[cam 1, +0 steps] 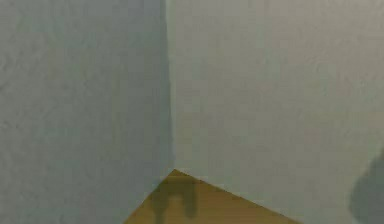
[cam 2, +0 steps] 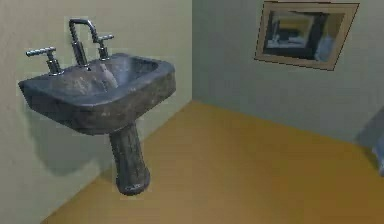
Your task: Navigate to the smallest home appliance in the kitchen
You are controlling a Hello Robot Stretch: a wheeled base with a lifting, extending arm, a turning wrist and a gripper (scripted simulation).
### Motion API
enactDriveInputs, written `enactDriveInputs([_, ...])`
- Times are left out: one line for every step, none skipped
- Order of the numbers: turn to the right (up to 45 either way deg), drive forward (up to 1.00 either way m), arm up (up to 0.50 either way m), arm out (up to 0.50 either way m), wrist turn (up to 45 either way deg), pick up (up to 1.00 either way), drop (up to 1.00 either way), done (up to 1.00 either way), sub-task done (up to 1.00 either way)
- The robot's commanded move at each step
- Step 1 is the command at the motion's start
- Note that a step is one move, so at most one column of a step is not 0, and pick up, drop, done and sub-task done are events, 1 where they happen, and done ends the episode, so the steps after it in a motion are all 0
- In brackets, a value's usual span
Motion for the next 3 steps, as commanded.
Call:
enactDriveInputs([45.0,0.00,0.00,0.00,0.0,0.00,0.00,0.00,0.00])
enactDriveInputs([45.0,0.00,0.00,0.00,0.0,0.00,0.00,0.00,0.00])
enactDriveInputs([45.0,0.00,0.00,0.00,0.0,0.00,0.00,0.00,0.00])
